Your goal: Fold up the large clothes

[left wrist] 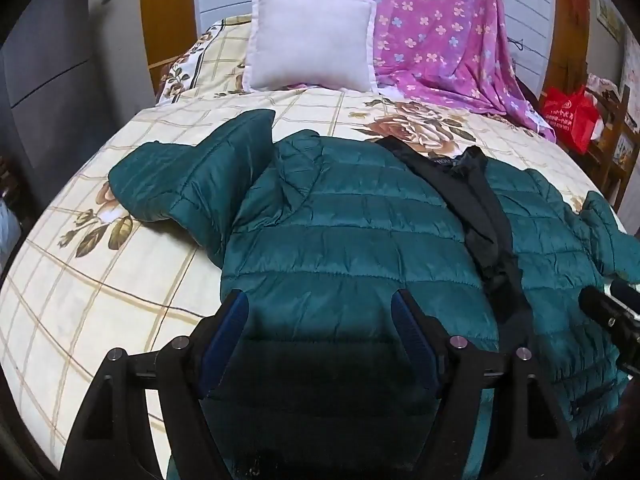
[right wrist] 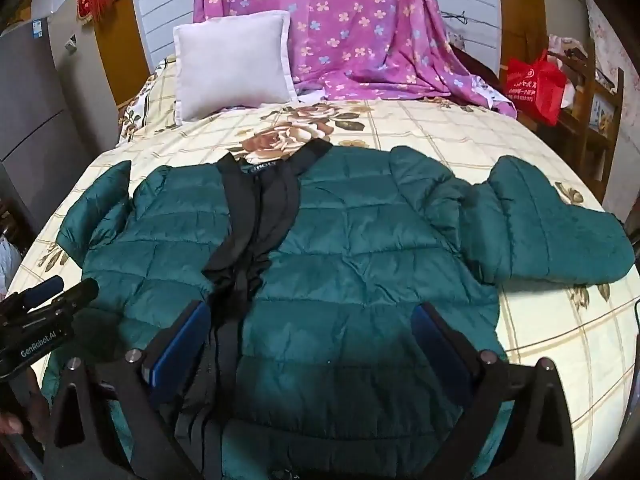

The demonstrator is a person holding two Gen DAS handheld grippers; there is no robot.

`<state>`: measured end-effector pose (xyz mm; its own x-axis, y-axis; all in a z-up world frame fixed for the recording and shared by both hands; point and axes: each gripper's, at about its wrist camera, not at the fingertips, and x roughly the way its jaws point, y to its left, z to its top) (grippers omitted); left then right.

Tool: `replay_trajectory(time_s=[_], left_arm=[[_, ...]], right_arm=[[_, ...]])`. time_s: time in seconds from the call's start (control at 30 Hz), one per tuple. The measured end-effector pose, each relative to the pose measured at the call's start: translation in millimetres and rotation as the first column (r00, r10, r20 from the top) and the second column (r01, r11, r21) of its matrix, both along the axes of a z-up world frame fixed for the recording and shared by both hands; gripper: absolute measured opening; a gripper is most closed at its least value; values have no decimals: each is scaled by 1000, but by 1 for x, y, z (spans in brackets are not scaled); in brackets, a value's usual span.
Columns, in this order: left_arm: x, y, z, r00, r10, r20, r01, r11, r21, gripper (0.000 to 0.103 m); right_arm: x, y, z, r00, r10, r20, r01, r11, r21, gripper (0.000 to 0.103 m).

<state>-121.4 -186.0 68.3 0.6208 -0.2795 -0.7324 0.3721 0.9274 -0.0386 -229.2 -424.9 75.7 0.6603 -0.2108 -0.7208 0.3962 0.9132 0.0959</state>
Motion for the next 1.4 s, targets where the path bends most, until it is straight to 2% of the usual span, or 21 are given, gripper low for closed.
replay_trajectory(time_s=[0.13,0.4,0.43,0.7,0.97,1.1,1.27,1.4], left_arm=[[-5,-1,-1,1000,-16,0,16,1000,1,38],[-30,-13,-5,997,-72,-3,72,997,41,38],[-34,-13,-5,997,-76,-2,76,996,45,38],[-66,-13,-3,996,-92,-12,92,993,74,38],[-98,-6,13,994,-107,-5,107,994,33,38],[-106,-3,14,994,-109,-16,109,994,18,38],[-109,3,13,995,-97,-20,97,995,15,38],[-110,3,12,995,-97,-22,98,995,18,38]], right_arm=[[1,1,-2,1000,-15,-15,14,1000,-18,102],[-3,12,-11,998,21,-54,-24,998,-58,102],[-9,8,-5,997,26,-71,-30,998,-62,102],[-33,13,-7,997,-4,-76,1,999,-32,102],[-64,29,3,996,-18,-84,18,1000,-2,102],[-81,32,-1,996,-28,-88,32,999,40,102],[-91,36,-7,993,-45,-108,48,999,18,102],[-94,35,-10,993,-52,-109,57,997,43,102]])
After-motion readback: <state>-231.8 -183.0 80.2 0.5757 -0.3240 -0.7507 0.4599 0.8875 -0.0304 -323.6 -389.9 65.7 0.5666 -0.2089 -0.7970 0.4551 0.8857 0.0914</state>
